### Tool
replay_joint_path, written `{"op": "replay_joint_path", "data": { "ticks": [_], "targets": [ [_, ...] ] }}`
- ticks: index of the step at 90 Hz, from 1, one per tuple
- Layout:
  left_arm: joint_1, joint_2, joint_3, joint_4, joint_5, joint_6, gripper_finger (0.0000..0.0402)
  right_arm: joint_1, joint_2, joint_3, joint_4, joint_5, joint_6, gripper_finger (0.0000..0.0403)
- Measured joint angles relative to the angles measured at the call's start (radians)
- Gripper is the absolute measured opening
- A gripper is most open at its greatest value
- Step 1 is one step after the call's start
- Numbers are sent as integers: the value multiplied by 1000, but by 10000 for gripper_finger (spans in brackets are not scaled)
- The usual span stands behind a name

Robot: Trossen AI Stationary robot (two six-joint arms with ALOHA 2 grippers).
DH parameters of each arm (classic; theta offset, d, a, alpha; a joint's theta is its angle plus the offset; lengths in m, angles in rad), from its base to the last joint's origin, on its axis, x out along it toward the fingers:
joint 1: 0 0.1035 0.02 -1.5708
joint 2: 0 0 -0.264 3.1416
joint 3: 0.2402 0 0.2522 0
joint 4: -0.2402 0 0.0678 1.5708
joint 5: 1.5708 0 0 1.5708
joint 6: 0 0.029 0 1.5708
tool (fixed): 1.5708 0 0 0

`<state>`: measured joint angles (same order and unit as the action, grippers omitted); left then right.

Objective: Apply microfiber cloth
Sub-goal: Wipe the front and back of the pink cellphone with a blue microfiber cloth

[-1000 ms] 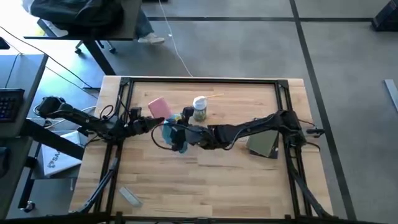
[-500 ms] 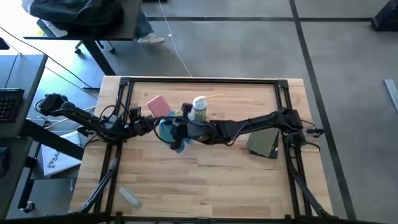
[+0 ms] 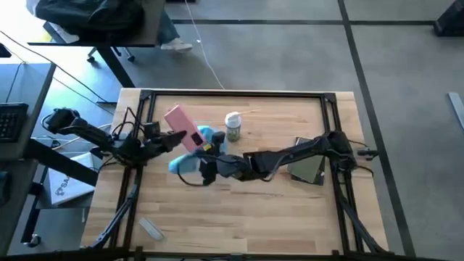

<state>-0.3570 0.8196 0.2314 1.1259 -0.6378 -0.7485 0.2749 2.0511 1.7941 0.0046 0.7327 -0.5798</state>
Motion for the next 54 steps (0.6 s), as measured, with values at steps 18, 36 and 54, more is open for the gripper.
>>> {"op": "replay_joint_path", "data": {
  "ticks": [18,36,54],
  "targets": [
    [-13,11,-1,-45,-45,17,15,58,-73,1,-2,232,-308,0],
    [-38,34,-1,-50,-48,-8,15,24,-124,3,30,569,-626,0],
    [-46,89,-1,-45,-62,-62,15,-41,-118,3,29,276,-359,0]
  ]
}}
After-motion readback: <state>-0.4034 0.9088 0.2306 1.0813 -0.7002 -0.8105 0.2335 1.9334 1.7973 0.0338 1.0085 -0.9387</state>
